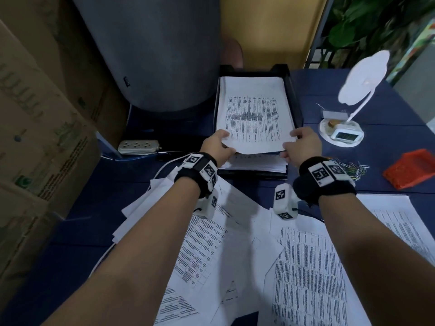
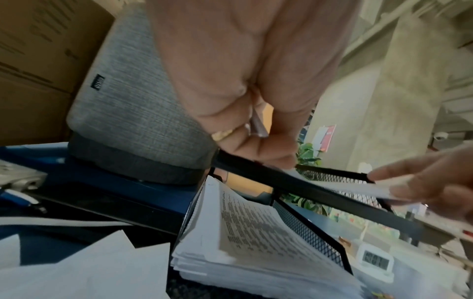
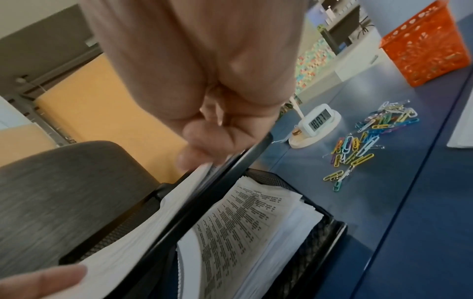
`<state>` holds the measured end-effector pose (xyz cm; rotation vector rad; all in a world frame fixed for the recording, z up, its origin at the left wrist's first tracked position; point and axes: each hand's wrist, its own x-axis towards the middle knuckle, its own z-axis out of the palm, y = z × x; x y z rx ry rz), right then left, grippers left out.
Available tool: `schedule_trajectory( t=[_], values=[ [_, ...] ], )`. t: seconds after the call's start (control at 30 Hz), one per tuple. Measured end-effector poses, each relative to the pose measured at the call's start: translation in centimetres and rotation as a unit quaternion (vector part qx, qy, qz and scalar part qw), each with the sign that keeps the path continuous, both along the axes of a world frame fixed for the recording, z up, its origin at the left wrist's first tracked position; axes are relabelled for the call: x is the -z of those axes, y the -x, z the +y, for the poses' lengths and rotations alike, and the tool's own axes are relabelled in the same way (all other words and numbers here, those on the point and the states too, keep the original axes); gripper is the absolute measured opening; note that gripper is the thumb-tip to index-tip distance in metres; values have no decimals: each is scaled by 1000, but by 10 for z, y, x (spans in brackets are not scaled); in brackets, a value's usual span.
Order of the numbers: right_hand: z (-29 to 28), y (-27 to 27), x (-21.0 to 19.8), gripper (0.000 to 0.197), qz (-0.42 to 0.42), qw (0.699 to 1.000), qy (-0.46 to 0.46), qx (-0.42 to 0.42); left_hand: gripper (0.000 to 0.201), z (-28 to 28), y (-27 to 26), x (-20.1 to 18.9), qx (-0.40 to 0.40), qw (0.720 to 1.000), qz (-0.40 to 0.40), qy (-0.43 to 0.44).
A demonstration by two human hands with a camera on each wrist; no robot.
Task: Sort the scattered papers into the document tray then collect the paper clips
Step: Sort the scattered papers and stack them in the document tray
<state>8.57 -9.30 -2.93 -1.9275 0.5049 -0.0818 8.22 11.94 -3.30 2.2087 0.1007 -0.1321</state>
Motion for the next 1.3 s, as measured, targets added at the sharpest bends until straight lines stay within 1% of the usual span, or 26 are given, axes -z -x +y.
schedule_trajectory(
  t=[0.03, 0.07, 0.1, 0.17, 0.23, 0.33, 0.37, 0.4, 0.43, 0.5, 0.53, 0.63, 0.67, 0.73, 0.8, 0.87, 0.93, 1.0, 1.07, 1.13, 1.17, 1.2, 1.3],
  values=[
    [0, -2, 0, 22, -9, 1000, -19, 21, 51, -1, -2, 1, -1, 1000, -20, -9],
    [-1, -4, 0, 19, -11, 998, -49, 31, 53, -1, -1, 2, -8, 999, -43, -13],
    [-1, -5, 0, 21, -13, 997, -75, 33, 53, 0, -1, 4, -20, 998, -65, -12],
    [-2, -9, 3, 27, -17, 994, -110, 19, 44, 7, 2, 9, -57, 993, -98, -4],
    [-3, -14, 5, 31, -12, 993, -114, 13, 36, 20, 7, 18, -88, 991, -104, -10],
    [-1, -19, 9, 38, -3, 993, -118, 15, 29, 42, 15, 38, -89, 991, -80, -60],
    [0, -19, 11, 38, -5, 994, -112, 20, 27, 51, 17, 45, -88, 990, -66, -83],
    [2, -19, 12, 38, -8, 996, -86, 23, 26, 60, 20, 53, -89, 989, -46, -105],
    [4, -18, 15, 37, -13, 999, -38, 26, 27, 68, 23, 60, -88, 987, -18, -130],
    [10, -13, 20, 33, -29, 996, 73, 30, 39, 84, 29, 74, -79, 977, 62, -189],
    [14, -9, 21, 30, -40, 993, 103, 27, 48, 91, 33, 80, -69, 965, 111, -226],
    [29, 8, 26, 22, -93, 985, 147, 7, 76, 109, 43, 93, -27, 910, 230, -343],
    [34, 13, 28, 20, -106, 982, 155, 1, 85, 114, 46, 95, -24, 897, 258, -359],
    [46, 27, 34, 15, -105, 982, 157, -24, 96, 125, 50, 100, -35, 886, 292, -359],
    [58, 43, 42, 11, -58, 983, 150, -84, 99, 135, 54, 105, -47, 886, 297, -352],
    [68, 57, 56, 11, 26, 972, 150, -180, 106, 144, 59, 109, -65, 889, 285, -352],
    [73, 68, 78, 12, 126, 942, 149, -274, 111, 152, 62, 109, -86, 898, 275, -333],
    [73, 79, 99, 18, 215, 895, 172, -350, 112, 157, 65, 106, -96, 901, 278, -319],
    [72, 86, 111, 28, 259, 860, 205, -388, 110, 162, 68, 103, -104, 904, 273, -311],
    [72, 88, 113, 36, 263, 845, 223, -408, 103, 166, 69, 104, -108, 915, 261, -290],
    [72, 87, 113, 39, 261, 842, 224, -416, 96, 168, 70, 104, -108, 920, 256, -277],
    [72, 86, 111, 40, 261, 840, 223, -420, 85, 168, 70, 103, -105, 924, 249, -272],
    [72, 86, 110, 40, 258, 836, 227, -427, 36, 168, 68, 99, -94, 932, 211, -278]
  ],
)
